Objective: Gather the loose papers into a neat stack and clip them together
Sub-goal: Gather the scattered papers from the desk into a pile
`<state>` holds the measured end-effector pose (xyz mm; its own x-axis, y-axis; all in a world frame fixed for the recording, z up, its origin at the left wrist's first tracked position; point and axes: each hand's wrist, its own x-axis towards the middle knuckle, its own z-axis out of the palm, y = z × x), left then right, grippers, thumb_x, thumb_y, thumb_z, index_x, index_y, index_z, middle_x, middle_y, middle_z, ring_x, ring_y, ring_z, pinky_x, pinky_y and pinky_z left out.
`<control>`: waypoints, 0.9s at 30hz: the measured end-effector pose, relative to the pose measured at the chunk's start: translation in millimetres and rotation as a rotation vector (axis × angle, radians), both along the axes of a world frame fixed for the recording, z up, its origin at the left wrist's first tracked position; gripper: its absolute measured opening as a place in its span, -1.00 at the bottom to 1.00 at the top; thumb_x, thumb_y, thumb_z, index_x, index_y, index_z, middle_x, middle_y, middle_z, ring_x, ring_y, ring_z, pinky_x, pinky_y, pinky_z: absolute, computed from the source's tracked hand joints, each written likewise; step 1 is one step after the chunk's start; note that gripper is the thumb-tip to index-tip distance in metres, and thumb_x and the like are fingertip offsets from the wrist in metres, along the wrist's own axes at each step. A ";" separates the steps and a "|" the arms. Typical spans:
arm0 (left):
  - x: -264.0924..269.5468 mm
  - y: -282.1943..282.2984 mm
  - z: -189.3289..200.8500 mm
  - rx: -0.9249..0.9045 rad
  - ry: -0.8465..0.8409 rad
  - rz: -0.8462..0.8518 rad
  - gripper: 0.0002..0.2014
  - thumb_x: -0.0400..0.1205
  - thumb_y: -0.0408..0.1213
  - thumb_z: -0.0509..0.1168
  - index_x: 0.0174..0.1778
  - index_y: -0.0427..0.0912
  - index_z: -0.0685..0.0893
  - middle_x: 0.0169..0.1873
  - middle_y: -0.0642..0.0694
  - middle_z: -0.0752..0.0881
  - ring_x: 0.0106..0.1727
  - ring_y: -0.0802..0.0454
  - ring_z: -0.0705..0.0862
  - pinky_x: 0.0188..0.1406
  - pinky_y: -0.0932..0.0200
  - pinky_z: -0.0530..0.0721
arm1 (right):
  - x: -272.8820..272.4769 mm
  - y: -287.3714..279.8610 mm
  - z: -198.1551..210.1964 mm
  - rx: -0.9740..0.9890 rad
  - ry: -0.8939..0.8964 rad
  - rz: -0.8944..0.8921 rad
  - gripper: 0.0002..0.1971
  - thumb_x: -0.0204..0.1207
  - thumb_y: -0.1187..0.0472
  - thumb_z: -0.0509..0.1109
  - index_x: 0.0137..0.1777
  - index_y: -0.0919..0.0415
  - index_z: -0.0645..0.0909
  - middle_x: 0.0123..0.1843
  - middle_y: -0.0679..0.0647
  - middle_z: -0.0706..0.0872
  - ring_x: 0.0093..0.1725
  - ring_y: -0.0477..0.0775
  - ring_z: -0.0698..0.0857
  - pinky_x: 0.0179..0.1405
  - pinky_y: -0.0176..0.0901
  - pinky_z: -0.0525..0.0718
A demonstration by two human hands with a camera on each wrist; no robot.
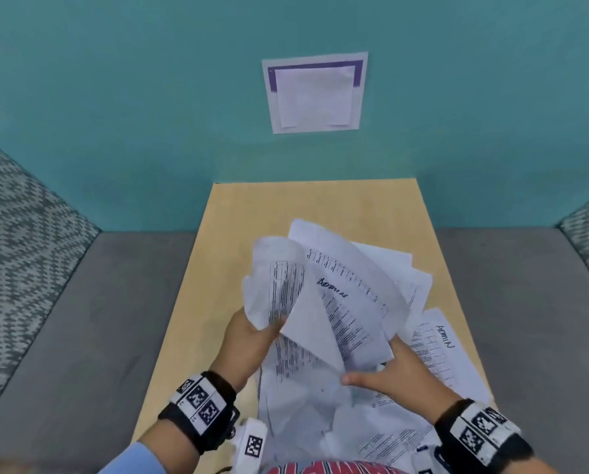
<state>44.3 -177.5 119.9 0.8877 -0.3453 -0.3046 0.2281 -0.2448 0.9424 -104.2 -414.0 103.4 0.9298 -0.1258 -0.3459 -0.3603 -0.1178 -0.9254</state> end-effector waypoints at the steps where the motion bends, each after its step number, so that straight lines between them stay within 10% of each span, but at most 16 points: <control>1: 2.1 1.9 -7.1 0.019 -0.016 -0.019 -0.60 0.67 -0.18 0.59 0.44 0.03 0.78 0.22 0.15 0.91 0.30 0.15 0.85 0.30 0.10 0.80 | 0.9 1.1 -7.4 -0.008 0.045 -0.003 0.13 -0.02 -0.14 0.92 0.59 -0.19 0.43 0.36 -0.31 0.80 0.37 -0.26 0.75 0.51 -0.06 0.68; 4: 3.6 1.2 -10.5 -0.004 0.015 -0.025 -0.51 0.64 -0.20 0.60 0.51 0.02 0.72 0.30 0.11 0.88 0.37 0.14 0.81 0.54 -0.11 0.70 | 5.5 5.3 -25.8 -0.105 0.078 0.091 0.19 -0.05 -0.21 0.91 0.62 -0.12 0.39 0.37 -0.32 0.76 0.42 -0.25 0.71 0.48 -0.30 0.62; 7: 4.5 1.9 -6.5 0.038 0.009 -0.023 -0.57 0.62 -0.19 0.63 0.40 0.12 0.76 0.25 0.13 0.90 0.33 0.15 0.83 0.54 -0.15 0.71 | 7.8 11.2 -26.6 -0.163 0.066 0.016 -0.23 0.32 -0.06 0.78 0.47 -0.11 0.46 0.21 -0.37 0.73 0.21 -0.45 0.68 0.04 -0.74 0.56; 9: 6.2 5.4 -0.7 0.029 0.003 -0.033 -0.59 0.59 -0.17 0.65 0.35 0.14 0.77 0.22 0.19 0.91 0.30 0.20 0.85 0.52 -0.11 0.72 | 12.8 8.8 -20.5 -0.197 0.034 -0.127 -0.61 0.51 0.02 0.65 0.28 -0.06 0.65 0.02 -0.31 0.80 0.03 -0.40 0.80 -0.10 -0.66 0.66; 12: 10.7 10.5 17.1 -0.066 -0.038 -0.014 -0.53 0.58 -0.28 0.65 0.38 0.11 0.75 0.27 0.21 0.89 0.32 0.27 0.83 0.46 0.05 0.72 | 20.5 -2.4 -6.7 -0.153 -0.065 -0.294 -0.76 0.49 0.05 0.65 0.12 0.07 0.82 -0.03 -0.14 0.92 -0.01 -0.41 0.84 0.20 -0.21 0.81; 16: 17.4 11.6 27.9 -0.153 -0.066 -0.063 -0.58 0.63 -0.52 0.55 0.40 -0.15 0.77 0.25 0.00 0.92 0.28 0.09 0.88 0.25 0.13 0.87 | 20.5 -11.8 14.4 -0.085 -0.163 -0.391 -0.89 0.45 0.21 0.70 -0.08 0.06 0.85 -0.21 -0.23 0.94 -0.16 -0.35 0.86 -0.07 -0.55 0.74; 21: 17.1 7.3 -10.3 -0.027 0.047 -0.129 -0.65 0.65 -0.41 0.58 0.37 -0.22 0.79 0.18 -0.02 0.94 0.29 -0.01 0.89 0.15 0.20 0.87 | 21.2 -15.8 -12.0 -0.095 -0.130 -0.456 -0.59 0.38 -0.10 0.71 -0.39 0.24 0.76 -0.54 -0.02 0.77 -0.50 -0.12 0.69 -0.35 -0.31 0.63; 24: 17.1 3.6 -24.7 0.029 0.006 -0.141 -0.70 0.68 -0.30 0.58 0.31 -0.28 0.81 0.21 -0.26 0.90 0.32 -0.22 0.84 0.44 -0.24 0.73 | 29.7 -16.6 -20.9 -0.101 -0.105 -0.451 -0.79 0.51 0.20 0.69 -0.27 -0.07 0.77 -0.47 -0.20 0.82 -0.48 -0.18 0.73 -0.32 -0.12 0.73; 27: 22.5 1.5 -20.8 -0.037 -0.025 -0.063 -0.68 0.60 -0.28 0.61 0.28 -0.11 0.86 0.17 0.00 0.95 0.24 0.07 0.89 0.35 0.00 0.84 | 35.6 -16.6 -10.9 -0.072 -0.122 -0.433 -0.84 0.41 -0.02 0.72 -0.13 -0.02 0.83 -0.39 0.28 0.86 -0.49 0.23 0.74 -0.27 0.12 0.76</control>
